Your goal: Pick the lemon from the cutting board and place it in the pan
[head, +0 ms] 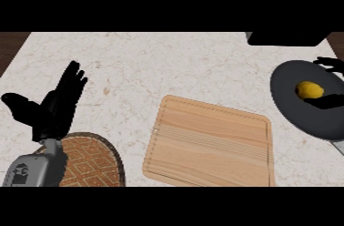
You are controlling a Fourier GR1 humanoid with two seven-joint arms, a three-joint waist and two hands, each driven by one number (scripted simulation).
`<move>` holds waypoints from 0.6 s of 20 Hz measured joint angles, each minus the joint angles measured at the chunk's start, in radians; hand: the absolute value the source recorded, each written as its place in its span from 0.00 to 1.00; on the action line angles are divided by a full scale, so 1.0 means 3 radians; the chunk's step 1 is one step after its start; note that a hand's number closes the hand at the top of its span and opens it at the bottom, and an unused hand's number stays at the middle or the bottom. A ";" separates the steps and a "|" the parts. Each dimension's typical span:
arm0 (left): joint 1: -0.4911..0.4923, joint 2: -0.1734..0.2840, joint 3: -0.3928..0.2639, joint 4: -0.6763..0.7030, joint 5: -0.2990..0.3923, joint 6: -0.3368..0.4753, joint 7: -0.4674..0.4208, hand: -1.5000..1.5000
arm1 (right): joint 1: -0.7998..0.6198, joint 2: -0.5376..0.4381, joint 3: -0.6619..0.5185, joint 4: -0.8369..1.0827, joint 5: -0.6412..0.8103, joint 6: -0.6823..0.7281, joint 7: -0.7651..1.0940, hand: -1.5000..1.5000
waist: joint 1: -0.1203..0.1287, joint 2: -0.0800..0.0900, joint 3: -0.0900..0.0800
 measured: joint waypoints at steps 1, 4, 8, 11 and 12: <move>-0.0012 -0.0003 -0.0004 0.0026 -0.0009 0.0000 -0.0001 0.50 | -0.0028 -0.0006 -0.0058 0.0038 -0.0072 0.0036 -0.0066 0.00 | -0.0006 0.0000 0.0000; -0.0066 0.0053 0.0051 0.0050 0.0023 -0.0030 0.0033 0.50 | -0.0037 -0.0101 -0.0293 0.0137 -0.0340 0.0209 -0.0299 0.00 | -0.0023 -0.0002 0.0001; 0.0058 0.0059 0.0061 -0.0018 0.0043 -0.0065 -0.0002 0.50 | 0.0008 -0.0336 -0.0629 0.0287 -0.0714 0.0627 -0.0495 0.00 | -0.0039 -0.0011 0.0001; 0.0053 0.0062 0.0078 -0.0020 0.0046 -0.0060 -0.0007 0.50 | 0.0082 -0.0583 -0.0851 0.0420 -0.0958 0.1037 -0.0601 0.00 | -0.0054 -0.0009 0.0003; 0.0049 0.0069 0.0085 -0.0035 0.0056 -0.0064 0.0014 0.50 | 0.0111 -0.0683 -0.0916 0.0460 -0.1030 0.1191 -0.0636 0.00 | -0.0056 -0.0009 0.0004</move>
